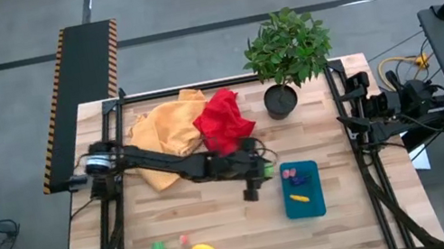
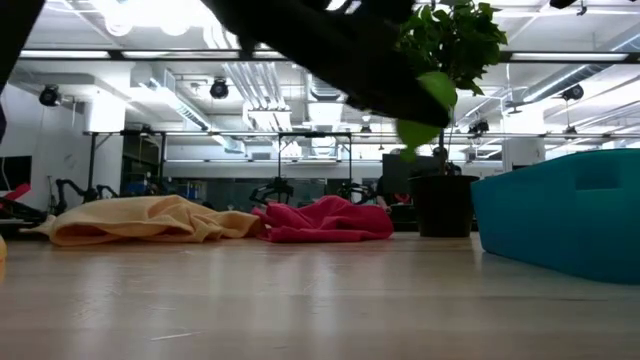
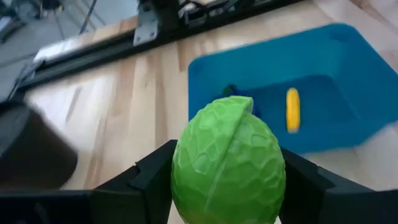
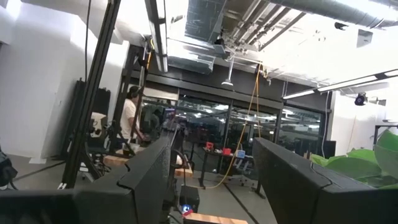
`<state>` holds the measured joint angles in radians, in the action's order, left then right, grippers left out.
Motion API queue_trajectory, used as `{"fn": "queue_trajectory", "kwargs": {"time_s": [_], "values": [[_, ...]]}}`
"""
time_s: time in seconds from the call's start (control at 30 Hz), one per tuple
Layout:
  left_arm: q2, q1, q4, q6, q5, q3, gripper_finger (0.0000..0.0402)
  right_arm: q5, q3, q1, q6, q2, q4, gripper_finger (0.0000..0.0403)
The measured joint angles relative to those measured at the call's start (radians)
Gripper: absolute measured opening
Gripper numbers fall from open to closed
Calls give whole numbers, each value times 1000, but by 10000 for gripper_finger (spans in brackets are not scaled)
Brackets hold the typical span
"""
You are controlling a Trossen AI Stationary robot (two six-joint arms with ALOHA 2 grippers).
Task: Pick and placing Produce into tupperware
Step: Put the melon into the blue bin
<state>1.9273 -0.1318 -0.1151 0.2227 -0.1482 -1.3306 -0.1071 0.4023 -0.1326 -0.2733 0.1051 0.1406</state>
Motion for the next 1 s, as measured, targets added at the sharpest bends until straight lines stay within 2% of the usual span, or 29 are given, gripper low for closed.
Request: {"fn": "queue_trajectory", "kwargs": {"time_s": [0.27, 0.47, 0.7, 1.0], "values": [[162, 4, 69, 77, 46, -265, 199, 0, 0, 0, 0, 0, -3, 224], [251, 9, 68, 73, 145, -394, 199, 0, 0, 0, 3, 0, -1, 224], [333, 8, 75, 71, 174, -447, 199, 0, 0, 0, 2, 0, -1, 224], [344, 2, 72, 68, 203, -449, 199, 0, 0, 0, 0, 0, 0, 224]]}}
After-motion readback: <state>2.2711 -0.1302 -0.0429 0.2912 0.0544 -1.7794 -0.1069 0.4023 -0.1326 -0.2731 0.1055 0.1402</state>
